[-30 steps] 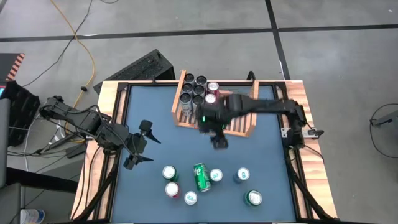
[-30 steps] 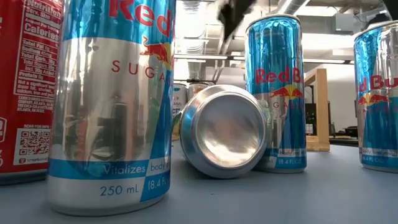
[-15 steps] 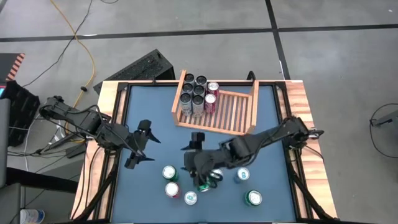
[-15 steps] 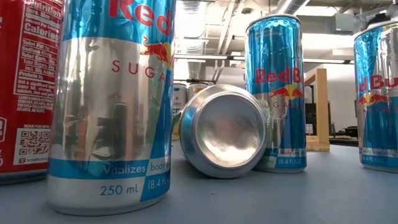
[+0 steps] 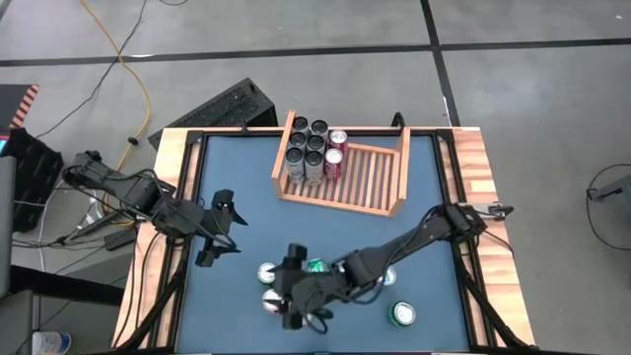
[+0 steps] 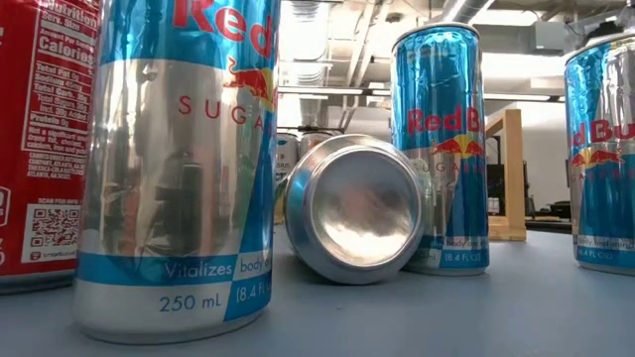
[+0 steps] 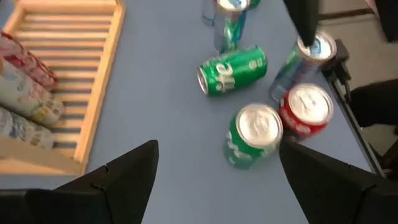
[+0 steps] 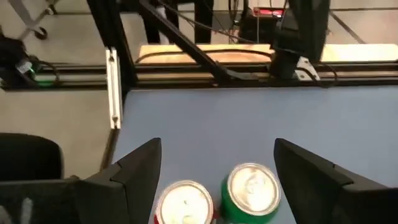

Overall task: Place canned beverage on shelf
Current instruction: Put the red soda can on the shelf aligned with the other red soda can

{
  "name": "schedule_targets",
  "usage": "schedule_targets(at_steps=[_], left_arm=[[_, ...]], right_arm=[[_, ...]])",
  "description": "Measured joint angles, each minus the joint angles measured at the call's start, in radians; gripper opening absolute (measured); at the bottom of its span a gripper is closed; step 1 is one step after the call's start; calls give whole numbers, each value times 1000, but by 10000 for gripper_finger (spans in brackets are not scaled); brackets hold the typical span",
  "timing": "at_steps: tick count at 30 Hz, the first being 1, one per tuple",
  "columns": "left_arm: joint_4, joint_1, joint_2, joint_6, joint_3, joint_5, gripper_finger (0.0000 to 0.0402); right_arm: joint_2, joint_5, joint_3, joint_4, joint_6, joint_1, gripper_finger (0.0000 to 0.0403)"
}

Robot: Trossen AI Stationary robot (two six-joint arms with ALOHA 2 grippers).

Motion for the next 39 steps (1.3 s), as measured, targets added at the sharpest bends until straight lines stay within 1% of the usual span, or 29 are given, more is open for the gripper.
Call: schedule_targets(at_steps=[3,6,8,9,10,13,15,19,21,26,30,36,39], left_arm=[[0,-13,-1,-18,0,0,322],[-6,-38,0,-30,0,-8,322],[-11,-59,4,-33,0,-9,322],[-9,-68,4,-34,0,-11,322],[-10,-78,4,-34,0,-15,322],[-9,-101,4,-35,0,-27,322],[-9,-110,4,-36,0,-37,322],[-8,-120,4,-38,0,-42,322],[-8,-120,4,-42,0,-42,322],[-8,-120,4,-49,0,-43,322],[-6,-120,4,-51,0,-48,322],[-5,-120,4,-52,0,-63,322],[-5,-120,4,-56,0,-63,322]], right_arm=[[76,-1,59,36,1,8,296],[172,-5,164,18,0,18,296],[230,-6,237,-35,0,21,296],[240,-7,230,0,-2,26,296],[237,-18,204,32,-3,24,296],[243,-23,205,-35,22,24,296],[237,-9,230,-136,31,24,296],[218,-12,237,-177,14,24,296],[218,-48,237,-156,-2,23,296],[233,-112,237,-172,-8,17,296],[244,-115,233,-222,-11,6,296],[240,-116,235,-224,-27,-9,296],[240,-151,232,-219,-9,-14,296]])
